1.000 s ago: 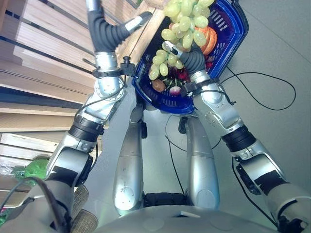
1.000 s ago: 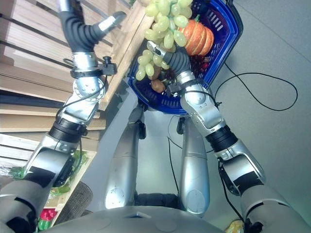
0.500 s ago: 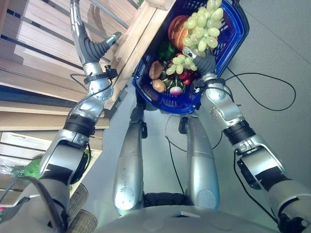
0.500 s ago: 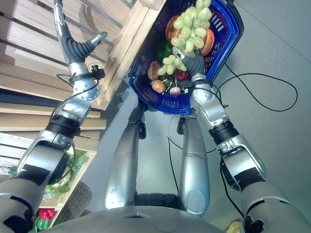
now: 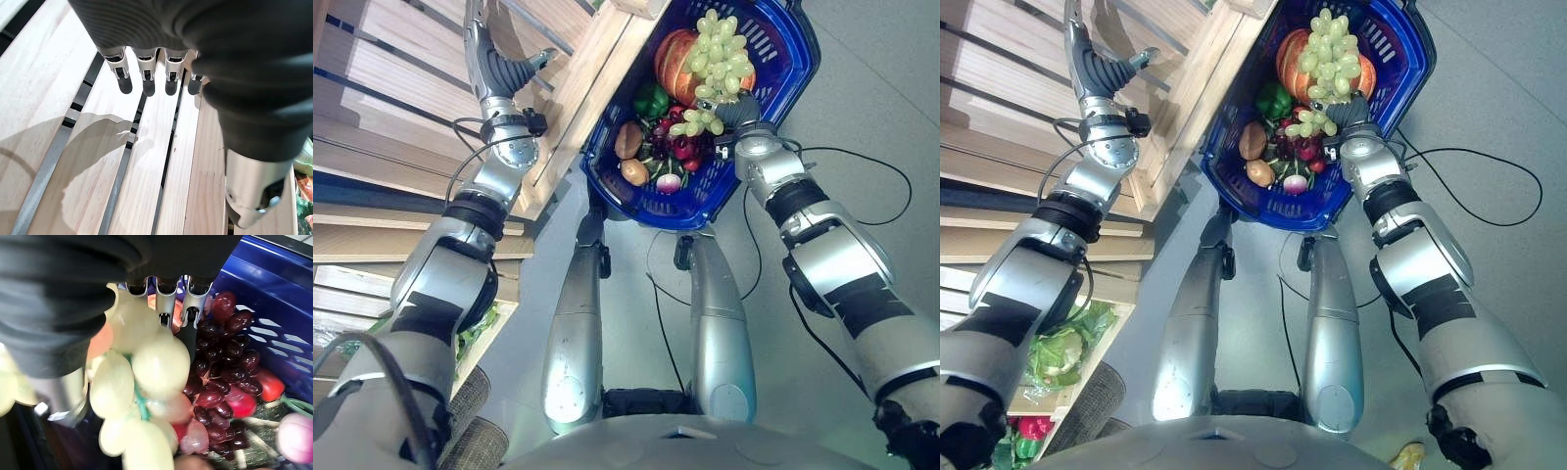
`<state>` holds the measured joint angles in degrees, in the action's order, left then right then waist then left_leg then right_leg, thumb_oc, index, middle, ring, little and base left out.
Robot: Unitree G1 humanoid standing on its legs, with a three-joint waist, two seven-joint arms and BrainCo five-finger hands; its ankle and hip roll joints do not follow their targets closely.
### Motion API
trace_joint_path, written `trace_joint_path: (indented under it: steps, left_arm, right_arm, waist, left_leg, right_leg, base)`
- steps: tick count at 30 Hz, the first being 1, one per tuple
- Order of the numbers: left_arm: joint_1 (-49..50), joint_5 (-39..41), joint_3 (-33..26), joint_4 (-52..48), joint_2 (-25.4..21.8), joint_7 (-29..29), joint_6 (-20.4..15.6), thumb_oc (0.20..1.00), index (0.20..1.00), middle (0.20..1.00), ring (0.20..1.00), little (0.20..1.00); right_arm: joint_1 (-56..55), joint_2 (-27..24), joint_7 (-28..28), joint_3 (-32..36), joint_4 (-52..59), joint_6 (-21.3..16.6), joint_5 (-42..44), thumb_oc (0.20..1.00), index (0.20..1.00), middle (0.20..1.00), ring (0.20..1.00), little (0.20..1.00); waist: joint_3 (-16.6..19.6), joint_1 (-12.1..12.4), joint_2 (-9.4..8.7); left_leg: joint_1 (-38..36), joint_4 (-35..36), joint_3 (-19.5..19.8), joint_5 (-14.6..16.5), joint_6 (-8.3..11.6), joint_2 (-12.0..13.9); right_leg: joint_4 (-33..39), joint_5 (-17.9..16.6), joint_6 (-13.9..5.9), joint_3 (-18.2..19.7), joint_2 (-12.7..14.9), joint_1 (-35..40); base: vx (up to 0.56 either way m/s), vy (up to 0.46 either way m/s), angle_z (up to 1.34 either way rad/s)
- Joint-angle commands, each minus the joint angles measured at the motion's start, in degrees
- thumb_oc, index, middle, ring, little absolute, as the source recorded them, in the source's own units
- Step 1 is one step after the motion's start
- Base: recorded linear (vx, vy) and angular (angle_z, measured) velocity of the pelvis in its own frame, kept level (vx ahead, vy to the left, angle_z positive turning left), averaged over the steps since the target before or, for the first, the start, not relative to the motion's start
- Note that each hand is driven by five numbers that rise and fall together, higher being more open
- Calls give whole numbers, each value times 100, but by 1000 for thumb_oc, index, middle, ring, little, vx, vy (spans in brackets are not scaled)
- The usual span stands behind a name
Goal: Pick up fruits and vegetables into the basket
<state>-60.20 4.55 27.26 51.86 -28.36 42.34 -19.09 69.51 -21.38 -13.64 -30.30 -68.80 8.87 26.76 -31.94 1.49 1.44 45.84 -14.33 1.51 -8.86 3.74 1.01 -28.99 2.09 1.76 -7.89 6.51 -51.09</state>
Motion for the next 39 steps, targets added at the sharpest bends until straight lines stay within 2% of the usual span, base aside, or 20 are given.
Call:
trace_joint_path:
  steps: [1,4,13,19,23,27,29,31,35,37,39]
  left_arm:
    - [-99,-31,-229,137,136,26,-328,1000,1000,1000,1000,1000]
    - [-140,-76,-220,139,168,32,-310,1000,1000,1000,1000,1000]
    - [-149,-107,-226,106,184,52,-267,1000,1000,1000,1000,1000]
    - [-117,-123,-256,77,199,-6,-245,1000,1000,1000,1000,1000]
    - [5,44,-297,57,181,-238,-212,1000,1000,1000,1000,1000]
    - [460,94,-375,-80,158,-479,-134,1000,1000,1000,1000,1000]
    - [678,84,-405,-128,155,-527,-86,1000,1000,1000,1000,1000]
    - [1105,136,-465,-183,139,-678,-49,1000,1000,1000,1000,1000]
    - [1897,156,-545,-312,106,-983,-65,1000,1000,1000,1000,1000]
    - [2498,234,-588,-316,123,-1320,-168,1000,1000,1000,1000,1000]
    - [3141,226,-602,-257,184,-1658,-223,1000,1000,1000,1000,1000]
  right_arm:
    - [71,-205,108,-132,-136,247,-219,1000,1000,1000,1000,1000]
    - [138,-189,171,-141,-234,366,-285,1000,1000,1000,1000,1000]
    - [145,-134,132,-78,-222,353,-347,1000,1000,1000,1000,1000]
    - [100,-86,-9,-31,-136,239,-386,1000,1000,1000,1000,1000]
    - [15,-85,-191,-1,-25,-124,-501,1000,1000,1000,1000,1000]
    - [-348,-79,-629,58,412,-608,-781,1000,1000,1000,1000,1000]
    - [-534,-119,-778,69,652,-680,-869,1000,1000,1000,1000,1000]
    - [-929,-188,-986,108,1010,-833,-1027,1000,1000,1000,1000,1000]
    - [-1658,-285,-1184,250,1506,-893,-1237,1000,1000,1000,1000,1000]
    - [-2249,-344,-1140,383,1707,-948,-1247,1000,1000,1000,1000,1000]
    - [-2913,-307,-1082,527,1792,-1033,-1379,1000,1000,1000,1000,1000]
  waist:
    - [215,101,274]
    - [215,115,283]
    - [215,115,283]
    - [215,101,266]
    - [215,82,255]
    - [215,72,243]
    - [215,71,241]
    - [215,61,222]
    - [215,60,159]
    - [390,83,114]
    - [755,104,65]
  left_leg:
    - [162,-684,-66,531,-61,-205]
    - [205,-711,-59,535,-61,-212]
    - [194,-691,-44,532,-67,-226]
    - [115,-663,-35,541,-67,-244]
    - [-54,-607,7,556,-77,-266]
    - [-515,-304,-22,506,-55,-261]
    - [-716,-176,-31,482,-52,-267]
    - [-1134,38,-23,466,-50,-269]
    - [-1930,381,2,438,-37,-257]
    - [-2446,638,-18,463,-30,-233]
    - [-2858,925,-24,446,-26,-218]
  right_leg:
    - [460,-306,-456,15,-144,212]
    - [423,-295,-452,13,-154,168]
    - [414,-303,-460,33,-185,151]
    - [452,-310,-464,64,-204,220]
    - [526,-341,-473,120,-223,355]
    - [776,-416,-540,161,-213,787]
    - [882,-447,-569,156,-190,968]
    - [1098,-488,-610,159,-137,1363]
    - [1500,-581,-673,177,-43,2180]
    - [1790,-595,-711,163,42,2748]
    - [2130,-657,-747,143,117,3229]
  base:
    - [5,4,4]
    - [1,11,4]
    - [0,3,2]
    - [0,0,0]
    - [2,17,0]
    - [0,26,-2]
    - [-6,25,-3]
    - [-9,31,-3]
    - [25,-5,-1]
    - [132,-24,0]
    - [181,-27,1]
